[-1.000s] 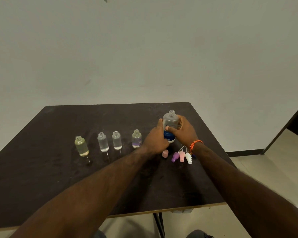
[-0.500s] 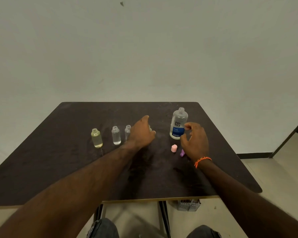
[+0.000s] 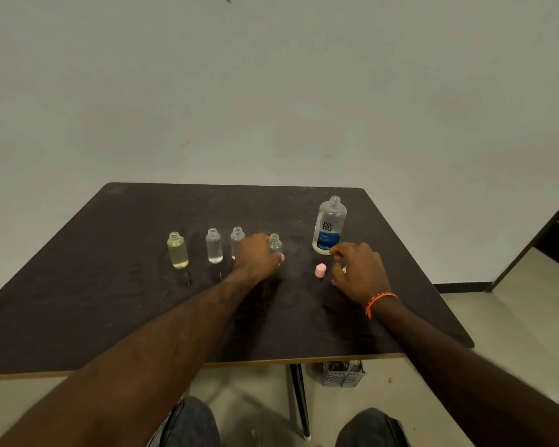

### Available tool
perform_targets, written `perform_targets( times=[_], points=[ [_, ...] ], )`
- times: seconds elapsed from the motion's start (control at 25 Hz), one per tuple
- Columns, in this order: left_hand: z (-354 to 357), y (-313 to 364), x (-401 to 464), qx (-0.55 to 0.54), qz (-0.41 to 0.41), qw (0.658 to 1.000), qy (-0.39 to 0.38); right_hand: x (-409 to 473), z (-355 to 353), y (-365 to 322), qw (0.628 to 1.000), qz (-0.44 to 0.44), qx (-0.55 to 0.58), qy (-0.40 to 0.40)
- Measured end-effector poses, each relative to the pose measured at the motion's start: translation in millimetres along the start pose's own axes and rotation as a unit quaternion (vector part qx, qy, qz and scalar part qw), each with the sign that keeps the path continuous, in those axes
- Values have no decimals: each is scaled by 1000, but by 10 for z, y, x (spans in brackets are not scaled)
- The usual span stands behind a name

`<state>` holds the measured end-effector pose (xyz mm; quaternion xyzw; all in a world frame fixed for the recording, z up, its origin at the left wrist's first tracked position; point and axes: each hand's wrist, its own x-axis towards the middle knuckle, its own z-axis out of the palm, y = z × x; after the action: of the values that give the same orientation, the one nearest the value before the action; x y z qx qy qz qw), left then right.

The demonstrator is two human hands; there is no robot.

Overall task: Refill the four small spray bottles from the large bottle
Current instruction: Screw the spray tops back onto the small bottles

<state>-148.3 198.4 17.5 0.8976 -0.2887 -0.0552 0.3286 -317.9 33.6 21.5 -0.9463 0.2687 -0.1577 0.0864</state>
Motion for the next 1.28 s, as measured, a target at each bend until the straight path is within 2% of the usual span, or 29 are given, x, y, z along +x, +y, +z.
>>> perform_targets(
  times=[0.2,0.4,0.44,0.52,0.6,0.68,0.84,1.08,1.28],
  points=[
    [-176,-140,-422,-1,55,998,-11,-39,64,-234,990,-20,-108,-83],
    [-285,-336,-704,-7,92,995,-27,-47,107,-449,982,-23,-163,-90],
    [-284,-364,-730,-9,93,995,-27,-49,102,-488,986,-31,-145,-78],
    [-251,-405,-763,-22,94,995,-22,-66,30,-610,997,-46,-18,-61],
    [-203,-436,-792,-41,100,994,-2,-103,-99,-793,988,-76,122,-63],
    [-162,-460,-811,-62,100,993,11,-158,-235,-956,977,-124,164,-55],
    [-156,-486,-852,-85,100,991,17,-207,-314,-1164,971,-181,128,-94],
    [-158,-512,-830,-86,119,989,9,-140,-275,-1340,976,-183,59,-107],
    [-147,-521,-824,-80,113,990,12,-48,-273,-1481,985,-117,15,-122]
  ],
)
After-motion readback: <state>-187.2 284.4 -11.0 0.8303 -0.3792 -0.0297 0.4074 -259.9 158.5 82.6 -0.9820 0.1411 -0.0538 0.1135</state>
